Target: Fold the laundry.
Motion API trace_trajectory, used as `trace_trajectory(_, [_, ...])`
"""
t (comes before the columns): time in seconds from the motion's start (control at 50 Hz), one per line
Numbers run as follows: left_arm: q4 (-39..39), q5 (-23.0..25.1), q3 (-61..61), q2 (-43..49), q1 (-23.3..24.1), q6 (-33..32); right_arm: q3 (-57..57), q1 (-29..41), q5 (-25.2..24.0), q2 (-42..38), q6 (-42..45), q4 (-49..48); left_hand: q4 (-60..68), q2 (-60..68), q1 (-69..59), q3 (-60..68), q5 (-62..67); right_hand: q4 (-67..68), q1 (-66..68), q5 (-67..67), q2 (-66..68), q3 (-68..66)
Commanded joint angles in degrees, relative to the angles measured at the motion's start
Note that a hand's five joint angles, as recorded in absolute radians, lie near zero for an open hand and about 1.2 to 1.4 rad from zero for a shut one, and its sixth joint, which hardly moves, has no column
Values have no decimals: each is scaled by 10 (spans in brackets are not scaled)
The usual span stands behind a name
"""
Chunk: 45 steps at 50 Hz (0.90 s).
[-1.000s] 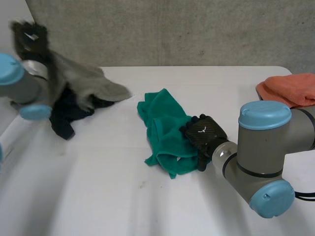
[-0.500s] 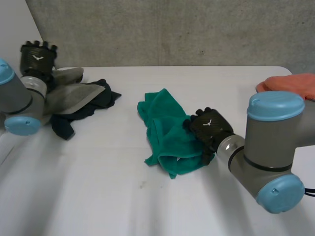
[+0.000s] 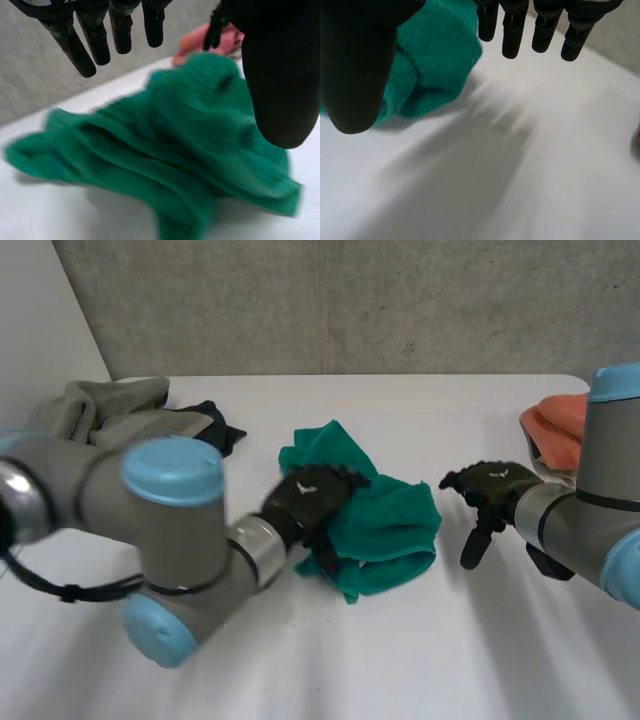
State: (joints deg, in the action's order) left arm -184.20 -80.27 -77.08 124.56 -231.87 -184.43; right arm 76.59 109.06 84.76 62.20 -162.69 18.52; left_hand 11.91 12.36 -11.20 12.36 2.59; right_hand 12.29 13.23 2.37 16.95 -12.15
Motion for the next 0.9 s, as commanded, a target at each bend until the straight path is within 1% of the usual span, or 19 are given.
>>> trace_trajectory(0.02, [10,-67,100,99,29,0,26,-2,-9,-6,-15,-5,226,222,-233,222,219,-13,-22,-14,-59,11])
trace_trajectory(0.04, [12,-73,108,104,30,1,29,-1,-8,-5,-17,-9,317,312,-324,312,310,-13,-22,-14,-59,11])
trace_trajectory(0.06, [21,-80,123,114,31,3,36,0,-7,-5,-23,-17,534,530,-541,530,527,-13,-22,-14,-59,11])
trace_trajectory(0.1, [29,-81,133,114,32,6,44,0,-6,-5,-31,-27,680,676,-688,676,674,-13,-22,-14,-59,11])
trace_trajectory(0.14, [42,-87,138,103,32,7,52,1,-2,-4,-47,-37,681,676,-688,676,674,-16,-26,-17,-63,15])
trace_trajectory(0.22, [64,-99,108,26,32,4,62,5,-1,-5,-118,-48,681,676,-688,676,674,-23,-32,-24,-70,21])
trace_trajectory(0.28, [66,-103,83,-19,30,0,61,19,-3,-15,-210,-53,681,676,-688,676,674,-23,-32,-24,-70,21])
trace_trajectory(0.3, [65,-103,67,-48,28,-7,58,34,-6,-23,-254,-59,681,676,-688,676,674,-23,-32,-24,-70,21])
trace_trajectory(0.38, [61,-97,40,-104,30,-38,43,86,-6,-48,-349,-84,681,676,-688,676,674,-23,-32,-24,-70,21])
trace_trajectory(0.48, [66,-97,26,-143,33,-57,8,137,13,-96,-393,-132,681,676,-688,676,674,-17,-26,-17,-63,15])
trace_trajectory(0.52, [68,-99,24,-151,33,-56,-6,148,28,-114,-399,-143,681,676,-688,676,674,103,93,102,56,-104])
trace_trajectory(0.54, [68,-103,23,-160,31,-56,-19,154,44,-127,-405,-148,681,676,-688,676,674,276,267,276,230,-278])
trace_trajectory(0.6, [68,-109,22,-173,27,-57,-25,158,66,-132,-412,-143,681,676,-688,676,674,676,666,675,629,-677])
trace_trajectory(0.68, [68,-124,22,-201,13,-60,-7,152,97,-96,-410,-146,681,676,-688,676,674,677,668,676,630,-679])
trace_trajectory(0.76, [67,-129,18,-231,-10,-61,4,103,96,10,-359,-175,681,676,-688,676,674,677,668,676,630,-679])
trace_trajectory(0.78, [66,-130,13,-244,-22,-64,-3,86,79,46,-314,-183,681,676,-688,676,674,677,668,676,630,-679])
trace_trajectory(0.84, [64,-130,3,-261,-39,-70,-27,62,31,91,-231,-180,681,676,-688,676,674,677,668,676,630,-679])
trace_trajectory(0.86, [61,-128,-7,-269,-51,-76,-43,51,-12,107,-168,-158,681,676,-688,676,674,677,668,676,630,-679])
trace_trajectory(0.9, [57,-125,-20,-274,-62,-81,-66,42,-55,116,-110,-125,681,676,-688,676,674,677,668,676,630,-679])
